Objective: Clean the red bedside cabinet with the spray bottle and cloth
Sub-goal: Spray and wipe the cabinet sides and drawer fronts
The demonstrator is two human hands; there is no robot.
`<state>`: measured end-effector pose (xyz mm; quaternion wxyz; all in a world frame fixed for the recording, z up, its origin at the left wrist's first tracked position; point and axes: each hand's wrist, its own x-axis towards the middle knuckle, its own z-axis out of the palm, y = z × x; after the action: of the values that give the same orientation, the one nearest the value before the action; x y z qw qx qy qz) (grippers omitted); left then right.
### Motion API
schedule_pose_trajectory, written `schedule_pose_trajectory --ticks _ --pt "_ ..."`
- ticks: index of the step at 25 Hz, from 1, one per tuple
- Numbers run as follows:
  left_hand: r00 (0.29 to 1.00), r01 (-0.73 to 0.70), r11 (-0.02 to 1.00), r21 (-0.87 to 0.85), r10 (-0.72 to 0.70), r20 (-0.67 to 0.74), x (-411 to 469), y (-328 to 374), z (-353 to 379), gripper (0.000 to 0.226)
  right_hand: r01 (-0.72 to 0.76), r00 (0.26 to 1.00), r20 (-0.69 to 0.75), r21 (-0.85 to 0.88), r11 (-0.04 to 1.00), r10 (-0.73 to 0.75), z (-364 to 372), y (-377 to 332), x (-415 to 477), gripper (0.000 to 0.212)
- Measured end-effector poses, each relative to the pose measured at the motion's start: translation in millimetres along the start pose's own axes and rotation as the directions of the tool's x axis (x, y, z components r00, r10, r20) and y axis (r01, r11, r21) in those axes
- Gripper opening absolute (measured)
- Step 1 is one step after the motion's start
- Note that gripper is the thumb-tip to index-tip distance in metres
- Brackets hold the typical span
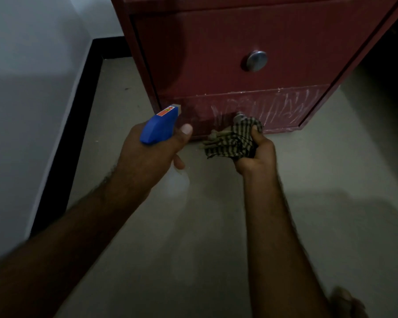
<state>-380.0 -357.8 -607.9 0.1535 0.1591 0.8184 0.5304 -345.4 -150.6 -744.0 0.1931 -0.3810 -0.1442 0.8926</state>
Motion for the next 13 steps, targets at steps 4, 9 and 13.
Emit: schedule_pose_trajectory --ticks 4,9,13 --pt "0.999 0.028 0.998 0.052 -0.029 0.023 -9 -33 -1 0.026 -0.164 0.986 -0.019 -0.029 0.986 0.164 -16 7 -10 0.053" --pt "0.994 0.110 0.993 0.048 -0.109 -0.020 -11 -52 -6 0.038 -0.143 0.990 -0.027 -0.187 0.972 0.140 -18 3 -15 0.045" --pt "0.974 0.205 0.978 -0.020 -0.206 -0.091 -3 -57 -14 0.024 -0.090 0.996 -0.003 -0.232 0.969 0.092 -12 2 -16 0.046"
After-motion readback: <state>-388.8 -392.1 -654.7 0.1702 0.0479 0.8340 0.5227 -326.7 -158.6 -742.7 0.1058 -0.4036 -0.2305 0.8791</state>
